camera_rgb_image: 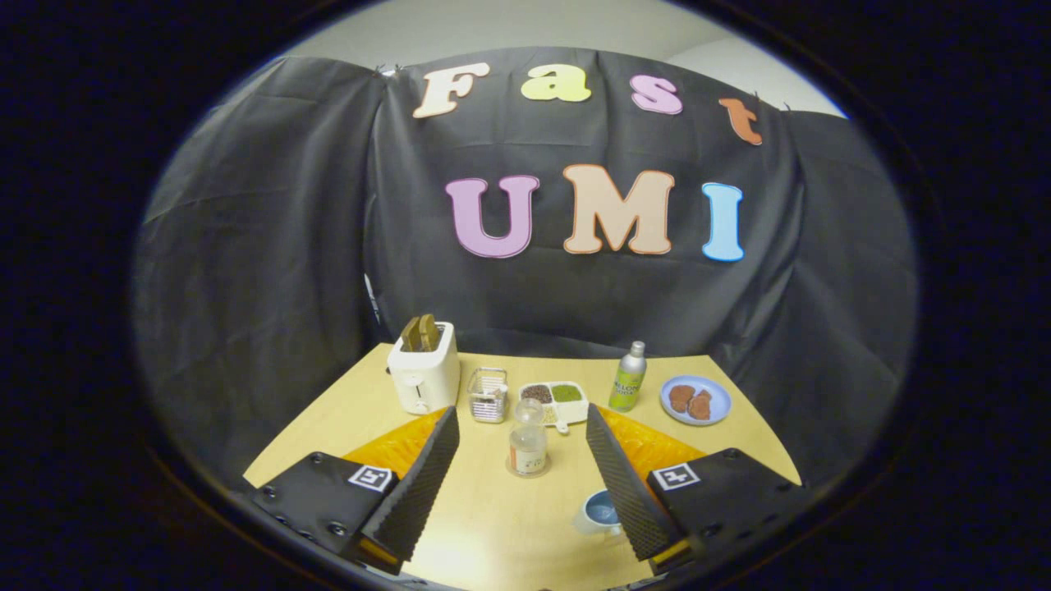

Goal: Take the bottle from table, then pour the juice into the cup, finally place the bottle on the coaster

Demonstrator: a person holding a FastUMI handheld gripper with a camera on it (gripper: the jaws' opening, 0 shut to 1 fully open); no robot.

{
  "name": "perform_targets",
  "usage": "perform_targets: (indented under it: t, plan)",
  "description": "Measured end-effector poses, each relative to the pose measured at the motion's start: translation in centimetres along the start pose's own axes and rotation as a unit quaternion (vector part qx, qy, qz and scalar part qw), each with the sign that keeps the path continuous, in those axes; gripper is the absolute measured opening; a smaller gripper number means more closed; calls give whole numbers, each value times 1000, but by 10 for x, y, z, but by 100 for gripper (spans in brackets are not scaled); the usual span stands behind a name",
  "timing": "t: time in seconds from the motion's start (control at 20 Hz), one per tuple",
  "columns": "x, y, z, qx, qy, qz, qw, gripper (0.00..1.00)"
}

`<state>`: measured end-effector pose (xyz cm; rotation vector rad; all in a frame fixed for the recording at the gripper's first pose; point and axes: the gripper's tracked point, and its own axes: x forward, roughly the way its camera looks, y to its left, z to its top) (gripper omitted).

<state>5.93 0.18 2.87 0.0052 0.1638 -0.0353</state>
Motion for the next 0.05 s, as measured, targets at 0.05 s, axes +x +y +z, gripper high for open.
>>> perform_targets:
  t: [0.05]
  plan:
    - [-1,1,0,-1,-1,4,1000,98]
